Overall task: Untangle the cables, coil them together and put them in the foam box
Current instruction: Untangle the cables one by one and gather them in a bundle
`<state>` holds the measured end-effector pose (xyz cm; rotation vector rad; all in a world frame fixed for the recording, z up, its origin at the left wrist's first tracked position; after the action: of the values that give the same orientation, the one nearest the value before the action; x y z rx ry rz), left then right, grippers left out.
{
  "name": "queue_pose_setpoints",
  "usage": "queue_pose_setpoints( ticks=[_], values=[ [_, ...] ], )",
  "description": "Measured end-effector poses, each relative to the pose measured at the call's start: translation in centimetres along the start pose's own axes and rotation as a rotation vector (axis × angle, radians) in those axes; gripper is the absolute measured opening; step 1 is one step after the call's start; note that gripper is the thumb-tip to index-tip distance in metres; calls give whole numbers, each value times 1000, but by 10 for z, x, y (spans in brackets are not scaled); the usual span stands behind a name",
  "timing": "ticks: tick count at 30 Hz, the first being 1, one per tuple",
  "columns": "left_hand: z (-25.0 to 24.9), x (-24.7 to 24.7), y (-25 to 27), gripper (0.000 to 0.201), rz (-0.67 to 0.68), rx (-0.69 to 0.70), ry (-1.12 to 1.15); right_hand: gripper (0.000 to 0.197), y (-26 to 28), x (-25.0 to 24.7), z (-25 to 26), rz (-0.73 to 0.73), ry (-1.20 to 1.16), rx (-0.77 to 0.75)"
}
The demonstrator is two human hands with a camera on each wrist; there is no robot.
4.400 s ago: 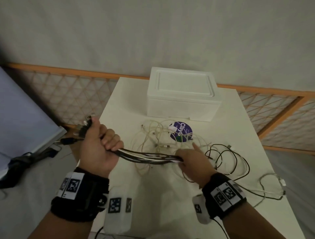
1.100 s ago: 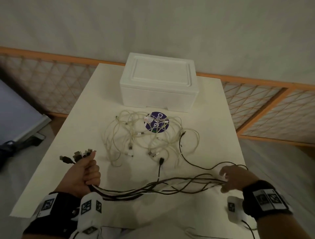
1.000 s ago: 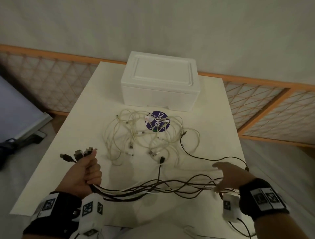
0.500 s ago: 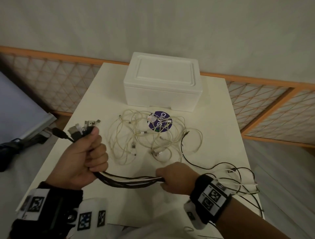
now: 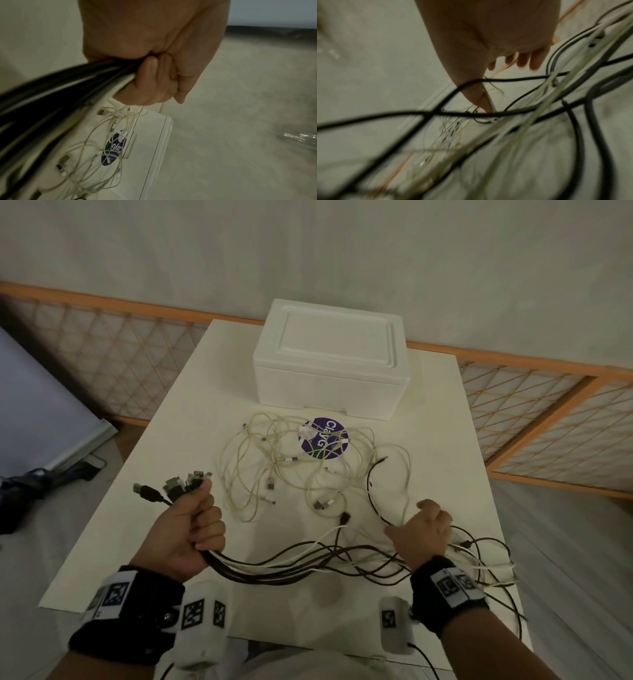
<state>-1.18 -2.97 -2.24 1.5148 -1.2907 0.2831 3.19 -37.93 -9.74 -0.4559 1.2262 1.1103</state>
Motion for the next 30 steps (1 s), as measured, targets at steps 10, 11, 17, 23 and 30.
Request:
queue_pose_setpoints(
  ticks=[10, 11, 17, 23, 30],
  values=[
    [7, -7, -3, 49, -163, -32, -65, 21, -24, -108, 56, -11, -528, -527],
    [10, -2, -5, 48, -171, -39, -80, 21, -20, -116, 69, -31, -508, -605],
    [25, 37, -22, 32, -120, -33, -153, 13, 34, -97, 135, 81, -526, -836],
    [44, 56, -36, 32, -91, -120, -134, 17, 66, -62, 155, 291, -781, -675],
    [10, 38, -45, 31, -212, 204, 202, 21, 38, -44, 121, 288, -625, -461]
  ],
)
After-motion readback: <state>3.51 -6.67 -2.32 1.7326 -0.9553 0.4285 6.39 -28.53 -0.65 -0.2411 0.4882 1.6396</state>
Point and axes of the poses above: each hand's wrist, its own y-axis away from the middle knuckle, its own x-axis out of the palm, z = x × y, the point moved 2 cm from there along -y, towards the middle knuckle, and after that the axes turned 9 degrees about y, right-handed, at the moved point
